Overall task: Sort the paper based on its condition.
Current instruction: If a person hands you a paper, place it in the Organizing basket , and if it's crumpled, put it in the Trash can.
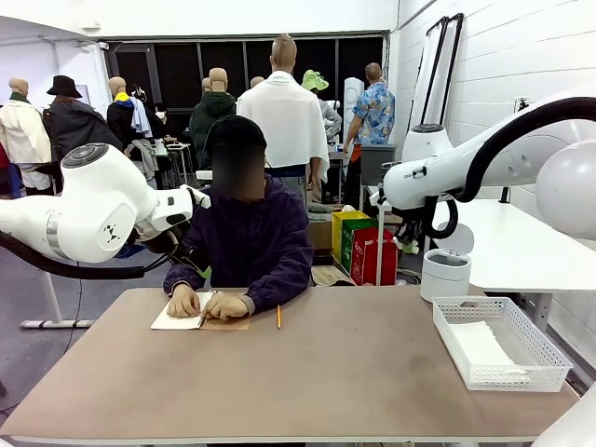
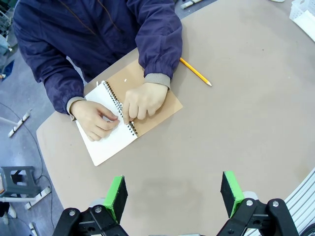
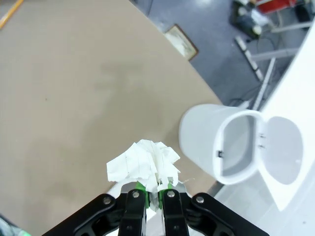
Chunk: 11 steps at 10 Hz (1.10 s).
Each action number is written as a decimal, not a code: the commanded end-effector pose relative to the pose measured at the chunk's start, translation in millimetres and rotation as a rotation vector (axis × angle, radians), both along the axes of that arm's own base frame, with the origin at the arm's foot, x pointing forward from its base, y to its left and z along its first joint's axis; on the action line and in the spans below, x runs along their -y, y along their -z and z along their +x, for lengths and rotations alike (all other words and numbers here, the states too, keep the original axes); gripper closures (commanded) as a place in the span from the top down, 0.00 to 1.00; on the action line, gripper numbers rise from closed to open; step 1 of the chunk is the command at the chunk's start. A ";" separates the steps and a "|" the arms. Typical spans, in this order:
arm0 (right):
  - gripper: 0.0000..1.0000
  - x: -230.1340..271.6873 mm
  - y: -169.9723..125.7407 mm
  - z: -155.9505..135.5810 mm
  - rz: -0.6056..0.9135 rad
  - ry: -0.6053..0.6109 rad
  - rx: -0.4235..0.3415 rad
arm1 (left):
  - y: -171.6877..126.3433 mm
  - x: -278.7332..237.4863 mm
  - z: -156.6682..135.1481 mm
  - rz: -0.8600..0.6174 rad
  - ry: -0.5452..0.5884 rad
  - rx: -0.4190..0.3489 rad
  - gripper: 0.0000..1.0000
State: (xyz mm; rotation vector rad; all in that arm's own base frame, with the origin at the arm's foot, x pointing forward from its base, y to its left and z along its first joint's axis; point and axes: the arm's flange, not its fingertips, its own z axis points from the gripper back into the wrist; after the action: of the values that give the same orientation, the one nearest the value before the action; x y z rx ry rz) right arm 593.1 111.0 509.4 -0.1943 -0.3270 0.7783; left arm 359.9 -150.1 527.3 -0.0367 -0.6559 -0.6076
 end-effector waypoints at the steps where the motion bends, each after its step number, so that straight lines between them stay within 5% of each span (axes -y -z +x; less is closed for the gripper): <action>1: 0.00 10.9 5.3 27.7 -0.066 0.083 0.087 | 0.6 -0.9 0.4 -0.004 -0.001 -0.007 1.00; 7: 0.00 52.4 33.7 73.4 -0.211 0.235 0.149 | 0.6 -0.9 0.4 -0.004 -0.001 -0.007 1.00; 11: 0.00 73.0 51.7 86.8 -0.226 0.276 0.107 | 0.6 -0.9 0.4 -0.004 -0.001 -0.007 1.00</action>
State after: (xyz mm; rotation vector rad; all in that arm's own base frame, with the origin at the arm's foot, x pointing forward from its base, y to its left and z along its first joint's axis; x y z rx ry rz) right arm 669.7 34.6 458.1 -0.4696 -0.3144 0.5577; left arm 359.9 -150.2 527.2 -0.0367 -0.6557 -0.6077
